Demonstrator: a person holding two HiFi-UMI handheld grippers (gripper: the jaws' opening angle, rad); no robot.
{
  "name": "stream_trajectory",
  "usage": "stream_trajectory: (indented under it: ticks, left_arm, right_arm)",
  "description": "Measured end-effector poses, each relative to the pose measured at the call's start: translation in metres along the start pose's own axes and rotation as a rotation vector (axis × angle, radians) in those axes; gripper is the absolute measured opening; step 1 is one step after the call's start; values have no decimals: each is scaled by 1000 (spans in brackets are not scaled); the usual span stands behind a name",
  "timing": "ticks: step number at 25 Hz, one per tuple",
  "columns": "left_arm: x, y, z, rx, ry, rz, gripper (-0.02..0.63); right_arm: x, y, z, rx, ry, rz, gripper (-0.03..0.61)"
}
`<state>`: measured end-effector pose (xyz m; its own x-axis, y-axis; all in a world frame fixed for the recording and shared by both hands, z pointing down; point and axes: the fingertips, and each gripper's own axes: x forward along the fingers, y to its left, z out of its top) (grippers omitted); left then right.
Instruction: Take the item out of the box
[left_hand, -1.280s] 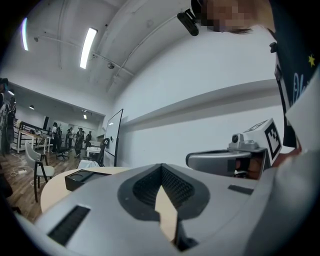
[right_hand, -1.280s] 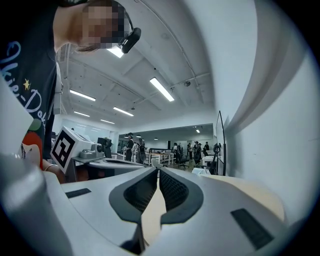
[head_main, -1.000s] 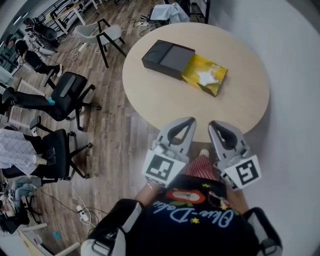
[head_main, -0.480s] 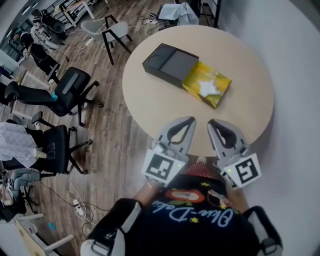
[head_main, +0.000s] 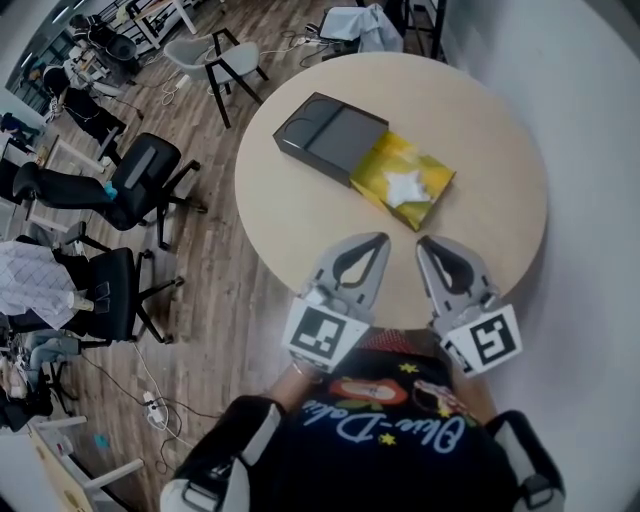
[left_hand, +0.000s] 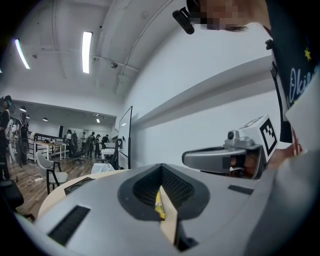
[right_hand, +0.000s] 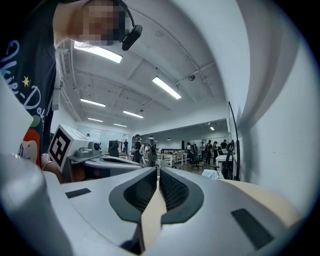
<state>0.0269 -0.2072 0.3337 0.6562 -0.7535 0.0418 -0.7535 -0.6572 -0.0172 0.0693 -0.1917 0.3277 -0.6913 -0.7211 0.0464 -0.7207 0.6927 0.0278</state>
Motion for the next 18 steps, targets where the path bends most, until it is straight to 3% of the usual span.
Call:
stream_trajectory:
  ticks: [18]
  left_arm:
    - [62,-2,-7,-9,32,110,-12]
  right_arm:
    - [5,-71,-18,5,23,106,0]
